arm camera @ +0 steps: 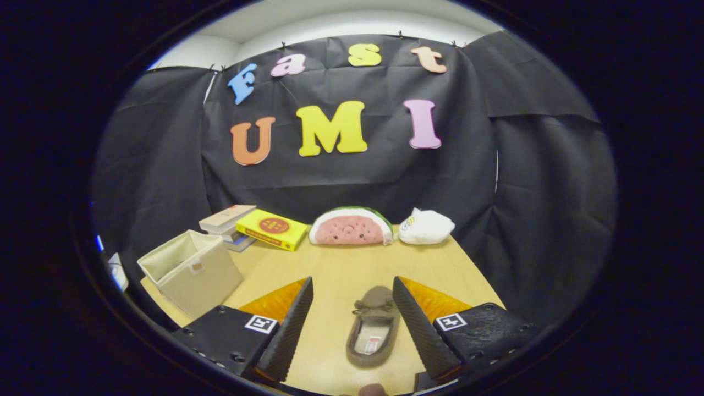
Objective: Open the storage box then place both shoes into the box .Put the left shoe in first, then the right shoe, with the right side of both shoes facing outward in a uniform manner.
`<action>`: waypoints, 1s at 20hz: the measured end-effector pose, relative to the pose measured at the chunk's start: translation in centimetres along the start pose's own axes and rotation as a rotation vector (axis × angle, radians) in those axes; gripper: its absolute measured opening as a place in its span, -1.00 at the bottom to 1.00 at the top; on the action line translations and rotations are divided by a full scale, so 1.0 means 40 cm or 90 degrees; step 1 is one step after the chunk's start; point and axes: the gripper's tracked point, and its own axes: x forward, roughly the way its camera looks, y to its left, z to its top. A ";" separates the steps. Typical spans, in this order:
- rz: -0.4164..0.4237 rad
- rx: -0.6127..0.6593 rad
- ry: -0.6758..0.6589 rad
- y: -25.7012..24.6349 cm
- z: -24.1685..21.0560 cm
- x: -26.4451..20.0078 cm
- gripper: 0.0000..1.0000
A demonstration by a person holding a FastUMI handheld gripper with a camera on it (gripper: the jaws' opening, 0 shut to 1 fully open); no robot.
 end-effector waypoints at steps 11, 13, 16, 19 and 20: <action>-0.056 0.006 0.228 -0.163 -0.278 0.187 0.91; -0.064 -0.004 0.243 -0.171 -0.298 0.204 0.92; -0.065 0.018 0.270 -0.173 -0.321 0.217 0.93; -0.057 0.048 0.291 -0.174 -0.351 0.253 0.28; -0.046 0.063 0.299 -0.160 -0.356 0.258 0.06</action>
